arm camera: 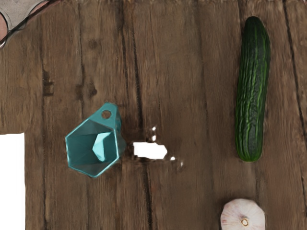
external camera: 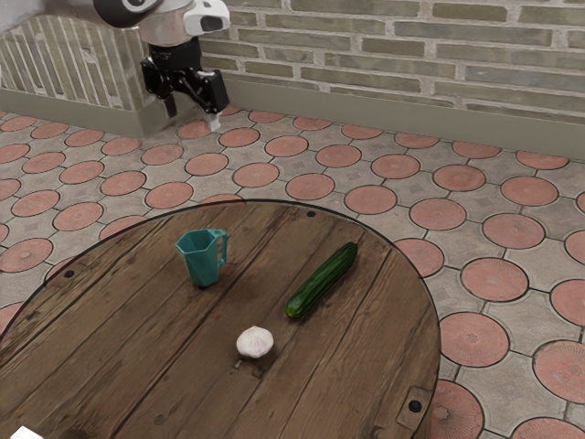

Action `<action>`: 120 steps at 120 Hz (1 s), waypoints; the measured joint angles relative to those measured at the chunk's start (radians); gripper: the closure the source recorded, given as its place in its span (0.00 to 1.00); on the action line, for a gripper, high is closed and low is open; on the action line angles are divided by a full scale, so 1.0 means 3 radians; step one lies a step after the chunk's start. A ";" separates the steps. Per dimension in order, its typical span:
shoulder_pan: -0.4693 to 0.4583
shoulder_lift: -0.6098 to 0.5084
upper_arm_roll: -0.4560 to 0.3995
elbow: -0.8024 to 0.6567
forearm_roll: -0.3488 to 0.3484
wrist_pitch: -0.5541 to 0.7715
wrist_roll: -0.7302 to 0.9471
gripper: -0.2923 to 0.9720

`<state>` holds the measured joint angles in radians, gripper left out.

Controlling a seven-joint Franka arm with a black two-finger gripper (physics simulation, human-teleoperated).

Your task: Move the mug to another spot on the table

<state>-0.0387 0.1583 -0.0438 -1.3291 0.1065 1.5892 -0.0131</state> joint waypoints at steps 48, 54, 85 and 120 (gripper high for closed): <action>0.0122 0.0878 0.0323 0.0006 0.0179 0.0030 -0.0076 0.23; 0.0201 0.0989 0.0331 0.0016 0.0161 0.0017 -0.0080 0.23; 0.0302 0.1782 0.0231 0.0560 -0.0026 0.0181 -0.0044 0.23; 0.0354 0.2096 0.0168 0.0589 -0.0050 0.0689 0.0620 0.23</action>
<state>0.0674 0.7871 0.0067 -1.1523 0.0916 1.7958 0.1728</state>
